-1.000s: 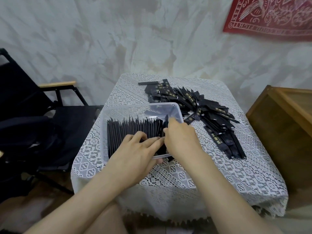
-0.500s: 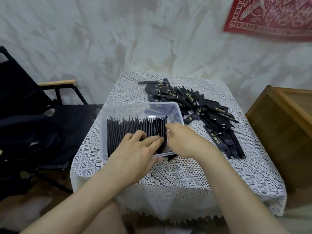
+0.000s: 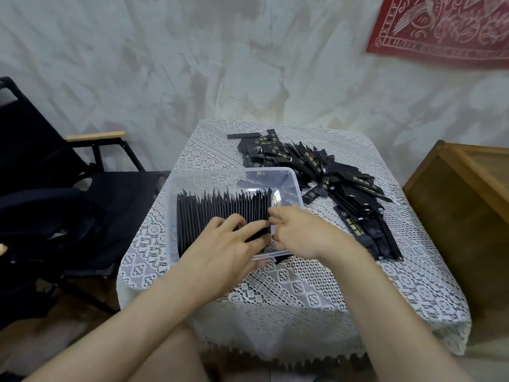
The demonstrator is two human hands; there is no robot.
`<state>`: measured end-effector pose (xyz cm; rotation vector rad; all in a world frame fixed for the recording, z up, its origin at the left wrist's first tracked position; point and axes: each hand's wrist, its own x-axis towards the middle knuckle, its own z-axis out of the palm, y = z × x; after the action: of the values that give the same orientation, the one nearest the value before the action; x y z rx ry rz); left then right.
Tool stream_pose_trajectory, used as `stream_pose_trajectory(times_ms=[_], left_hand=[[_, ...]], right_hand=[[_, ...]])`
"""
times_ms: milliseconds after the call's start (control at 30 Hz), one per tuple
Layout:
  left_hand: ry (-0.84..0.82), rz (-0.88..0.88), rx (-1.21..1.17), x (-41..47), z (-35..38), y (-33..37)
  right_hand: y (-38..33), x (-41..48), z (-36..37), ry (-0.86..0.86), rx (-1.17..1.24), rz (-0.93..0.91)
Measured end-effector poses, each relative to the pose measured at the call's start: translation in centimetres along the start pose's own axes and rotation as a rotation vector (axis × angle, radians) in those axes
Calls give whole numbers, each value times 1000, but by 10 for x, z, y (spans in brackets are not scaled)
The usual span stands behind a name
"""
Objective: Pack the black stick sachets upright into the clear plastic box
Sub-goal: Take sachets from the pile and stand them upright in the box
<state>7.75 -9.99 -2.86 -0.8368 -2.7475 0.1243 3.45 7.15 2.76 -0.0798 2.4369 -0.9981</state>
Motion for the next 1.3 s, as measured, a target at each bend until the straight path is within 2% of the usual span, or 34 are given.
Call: stream_pose_trajectory(times_ms=[233,467,567,733,833,933,967,1067,1133,1200,1300], left_hand=[[37,27,-51,5,-3,-3],[-61,73,-74,14,-5,-9],[-55,120,-111,17,-2,-10],[-68,79,-126,16,-9,-8],[-100,57,-107,17,-12,-8],[-113,18,-203,14,-9,-9],[-112,15,-204,14,-8,-9],[-114,20,-154,13,-6,-8],[-122,5,-149,12,-6,-8],[-137,-14,-170,12,-6,-8],[-117,-10,-158,11,-5,-6]], right_hand=[[-4,2,0,3,-108,-29],[-1,2,-1,40,-113,-53],[0,2,-2,62,-95,-81],[10,1,-1,172,53,-198],[23,-7,-15,324,357,-243],[50,-16,-40,407,560,-188],[64,-13,-47,469,506,-147],[103,0,-65,719,-38,14],[116,6,-74,812,-266,72],[122,11,-80,779,-344,131],[128,18,-78,625,-407,188]])
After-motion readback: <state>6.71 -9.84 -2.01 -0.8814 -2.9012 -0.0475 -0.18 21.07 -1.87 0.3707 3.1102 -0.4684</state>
